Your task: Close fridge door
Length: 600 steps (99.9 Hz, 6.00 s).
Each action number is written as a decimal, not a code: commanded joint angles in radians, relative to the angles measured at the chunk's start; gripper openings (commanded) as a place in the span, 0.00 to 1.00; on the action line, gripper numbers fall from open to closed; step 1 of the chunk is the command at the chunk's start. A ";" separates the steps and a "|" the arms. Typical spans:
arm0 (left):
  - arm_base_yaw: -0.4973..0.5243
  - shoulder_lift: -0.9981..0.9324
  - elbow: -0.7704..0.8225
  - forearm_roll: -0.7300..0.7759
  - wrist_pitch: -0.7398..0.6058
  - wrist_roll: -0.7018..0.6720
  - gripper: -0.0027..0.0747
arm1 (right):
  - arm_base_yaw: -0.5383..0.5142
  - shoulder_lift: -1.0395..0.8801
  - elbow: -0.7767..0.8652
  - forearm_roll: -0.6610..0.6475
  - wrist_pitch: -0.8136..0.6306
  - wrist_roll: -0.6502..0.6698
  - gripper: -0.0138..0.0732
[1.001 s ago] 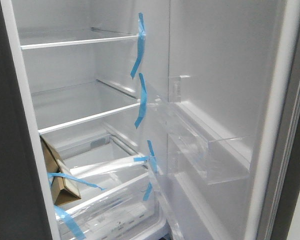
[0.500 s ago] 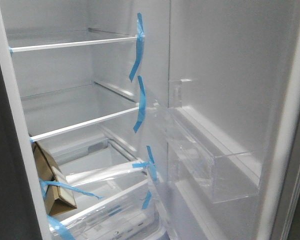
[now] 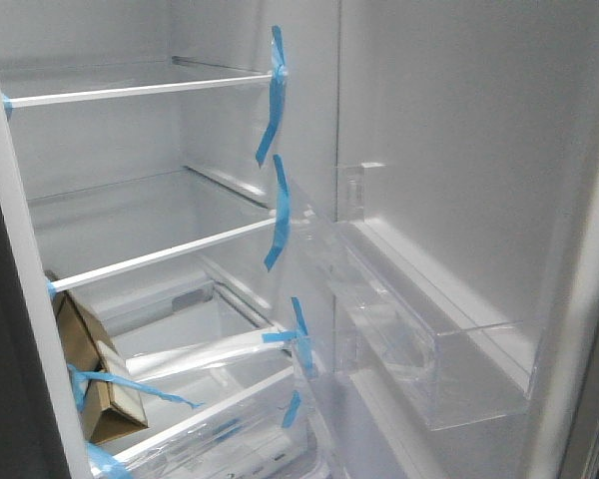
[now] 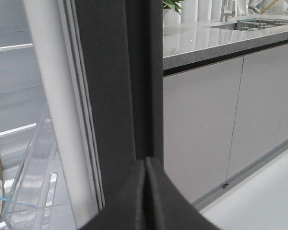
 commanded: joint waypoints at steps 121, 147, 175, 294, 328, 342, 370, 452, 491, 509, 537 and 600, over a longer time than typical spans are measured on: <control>-0.003 -0.010 0.035 -0.004 -0.073 -0.002 0.01 | -0.007 0.447 -0.732 0.069 0.101 -0.001 0.07; -0.003 -0.010 0.035 -0.004 -0.073 -0.002 0.01 | -0.007 0.549 -1.009 0.077 0.193 0.004 0.07; -0.003 -0.010 0.035 -0.004 -0.073 -0.002 0.01 | -0.007 0.554 -1.065 0.077 0.267 0.068 0.07; -0.003 -0.010 0.035 -0.004 -0.073 -0.002 0.01 | -0.381 0.686 -1.063 0.122 0.213 0.234 0.07; -0.003 -0.010 0.035 -0.004 -0.073 -0.002 0.01 | -0.485 0.863 -1.063 0.496 0.117 0.174 0.07; -0.003 -0.010 0.035 -0.004 -0.073 -0.002 0.01 | -0.491 0.950 -1.063 0.609 0.091 0.159 0.07; -0.003 -0.010 0.035 -0.004 -0.073 -0.002 0.01 | -0.491 1.083 -1.063 1.045 0.088 -0.119 0.07; -0.003 -0.010 0.035 -0.004 -0.073 -0.002 0.01 | -0.491 1.312 -1.063 1.599 0.299 -0.478 0.07; -0.003 -0.010 0.035 -0.004 -0.073 -0.002 0.01 | -0.439 1.358 -1.114 1.599 0.408 -0.498 0.07; -0.003 -0.010 0.035 -0.004 -0.073 -0.002 0.01 | -0.400 1.361 -1.139 1.597 0.425 -0.502 0.07; -0.003 -0.010 0.035 -0.004 -0.073 -0.002 0.01 | -0.379 1.369 -1.151 1.599 0.510 -0.502 0.07; -0.003 -0.010 0.035 -0.004 -0.073 -0.002 0.01 | -0.325 1.432 -1.175 1.675 0.678 -0.502 0.07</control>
